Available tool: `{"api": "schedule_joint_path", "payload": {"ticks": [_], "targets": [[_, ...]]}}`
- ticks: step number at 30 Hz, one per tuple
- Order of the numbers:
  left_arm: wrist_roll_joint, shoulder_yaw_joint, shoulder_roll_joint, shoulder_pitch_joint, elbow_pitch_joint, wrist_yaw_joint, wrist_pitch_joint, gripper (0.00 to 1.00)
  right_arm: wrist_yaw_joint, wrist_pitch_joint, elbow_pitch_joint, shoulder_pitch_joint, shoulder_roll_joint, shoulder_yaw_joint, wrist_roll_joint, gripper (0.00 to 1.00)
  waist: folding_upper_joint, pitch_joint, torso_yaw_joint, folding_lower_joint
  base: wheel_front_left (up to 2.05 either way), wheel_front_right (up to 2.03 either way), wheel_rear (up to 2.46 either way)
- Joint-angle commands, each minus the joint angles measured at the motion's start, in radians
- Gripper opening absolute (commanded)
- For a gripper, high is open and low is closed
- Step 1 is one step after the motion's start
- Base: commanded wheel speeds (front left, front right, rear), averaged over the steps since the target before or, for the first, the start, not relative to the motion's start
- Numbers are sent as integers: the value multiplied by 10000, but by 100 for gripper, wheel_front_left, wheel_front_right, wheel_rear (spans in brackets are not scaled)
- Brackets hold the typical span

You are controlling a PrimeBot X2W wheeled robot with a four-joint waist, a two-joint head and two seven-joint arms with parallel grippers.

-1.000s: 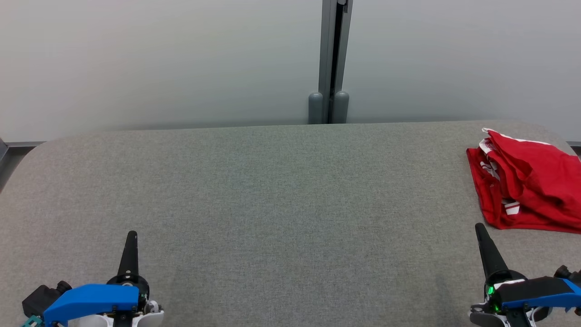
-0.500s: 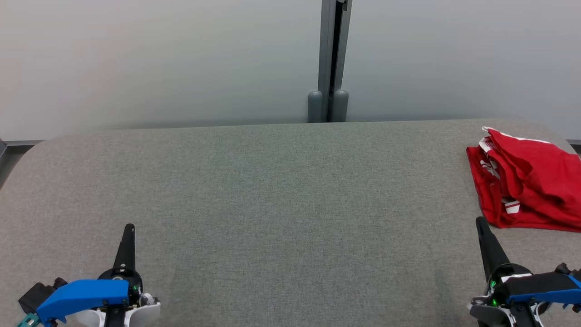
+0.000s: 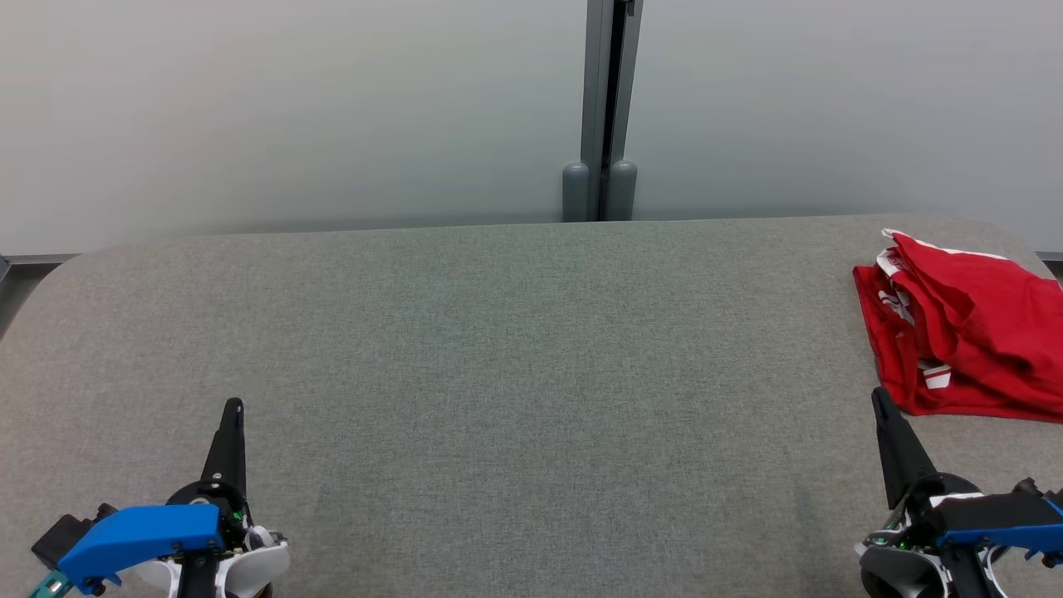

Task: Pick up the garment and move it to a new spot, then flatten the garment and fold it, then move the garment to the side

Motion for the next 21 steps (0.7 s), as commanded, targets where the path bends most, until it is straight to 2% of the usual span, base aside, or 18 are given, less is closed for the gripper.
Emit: {"api": "schedule_joint_path", "payload": {"ticks": [1, 14, 21], "targets": [[-187, 86, -14, -185, -76, -83, 82, 0, 4, 71, 2, -143, -80, -40, 237, 0, -2, 5, -1, -1, 0, 0, 0], [-1019, 182, -45, -263, -184, -91, 299, 0, 4, 193, 44, -271, -85, -65, 1133, 0, -2, 49, -15, -1, 0, 0, 0], [-1025, 186, -43, -253, -179, -92, 310, 0, 4, 198, 44, -279, -84, -62, 1133, 0, -2, 52, -16, -1, 0, 0, 0]]}}
